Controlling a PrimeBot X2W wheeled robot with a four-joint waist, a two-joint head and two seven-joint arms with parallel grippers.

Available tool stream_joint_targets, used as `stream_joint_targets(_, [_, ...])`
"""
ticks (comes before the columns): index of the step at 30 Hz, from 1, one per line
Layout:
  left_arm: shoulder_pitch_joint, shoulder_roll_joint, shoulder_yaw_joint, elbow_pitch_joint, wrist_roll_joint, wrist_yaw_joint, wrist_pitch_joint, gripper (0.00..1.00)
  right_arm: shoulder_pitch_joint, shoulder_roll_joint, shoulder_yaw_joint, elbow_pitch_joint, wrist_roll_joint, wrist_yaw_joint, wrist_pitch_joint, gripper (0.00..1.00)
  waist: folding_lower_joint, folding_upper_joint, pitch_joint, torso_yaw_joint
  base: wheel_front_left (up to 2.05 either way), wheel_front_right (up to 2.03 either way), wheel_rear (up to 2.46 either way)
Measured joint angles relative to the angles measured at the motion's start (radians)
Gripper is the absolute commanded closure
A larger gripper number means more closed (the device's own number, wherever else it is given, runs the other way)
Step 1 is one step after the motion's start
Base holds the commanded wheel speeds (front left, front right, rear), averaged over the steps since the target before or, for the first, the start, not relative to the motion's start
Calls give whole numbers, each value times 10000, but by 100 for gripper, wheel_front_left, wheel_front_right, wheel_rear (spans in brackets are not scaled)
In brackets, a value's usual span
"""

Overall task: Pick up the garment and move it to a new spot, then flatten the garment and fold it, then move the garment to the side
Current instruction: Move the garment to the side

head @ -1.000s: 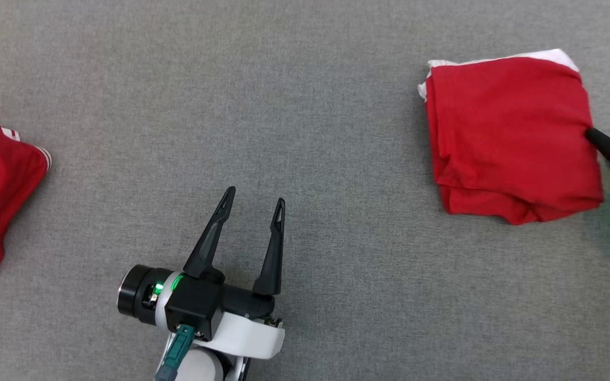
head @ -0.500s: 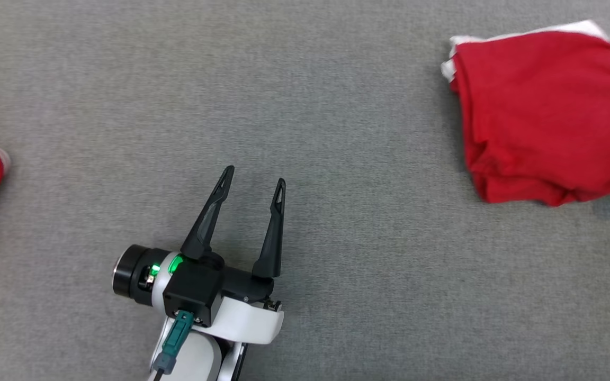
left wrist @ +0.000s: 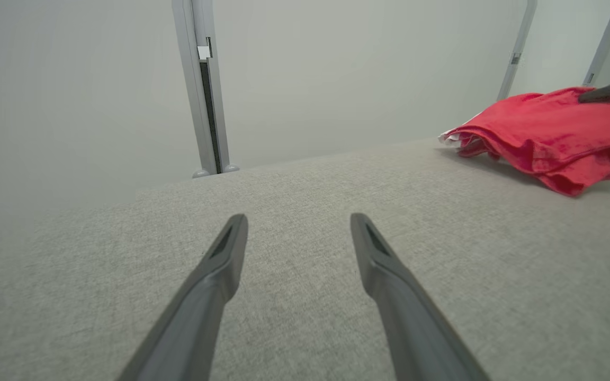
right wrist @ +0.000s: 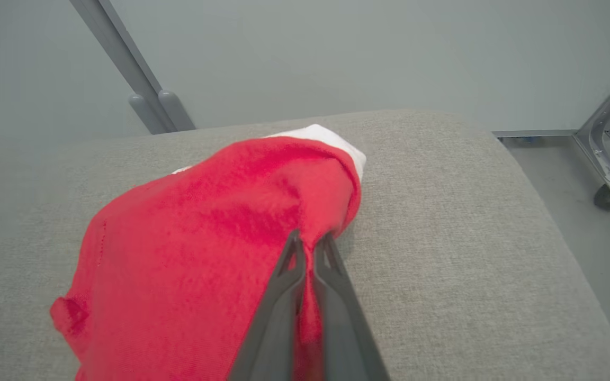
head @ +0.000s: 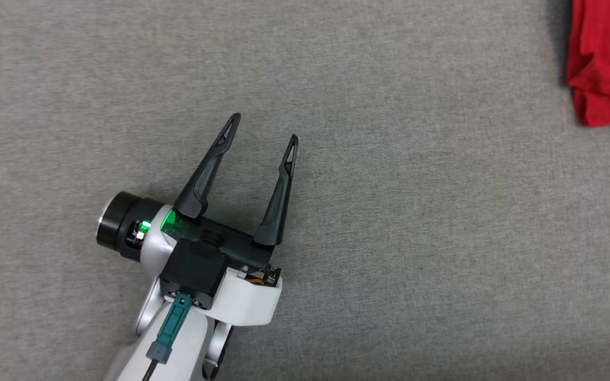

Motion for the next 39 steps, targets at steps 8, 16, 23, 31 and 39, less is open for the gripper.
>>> stream_joint_targets(8, [-436, 280, -94, -393, 230, -90, -36, 0, -1053, -382, 443, 1262, -1147, 2, -1413, 64, 0, 0, 699, -531, 0, 0, 0])
stream_joint_targets(16, [-646, 194, -307, -182, 88, -92, -50, 0, -2118, 174, 1037, 2890, -3198, 4, -2989, 0, 0, 0, 598, -517, 0, 0, 0])
stream_joint_targets(23, [-114, -2, -391, 107, -366, 213, -4, 0, -1685, 1576, 1421, 2629, -4416, 6, -3394, 0, 1, 0, -203, 42, 0, 0, 0])
stream_joint_targets(31, [971, -171, 224, 619, -1193, 464, 2, 0, 198, 4184, 631, 1726, -5651, 10, -3438, 0, 1, 0, -1720, 712, 0, 0, 0])
stream_joint_targets(39, [2445, -203, 1191, 876, -1524, 267, 4, 0, 3553, 7202, -2575, 77, -8385, 10, -3455, 0, 0, 0, -3647, 1279, 0, 0, 0])
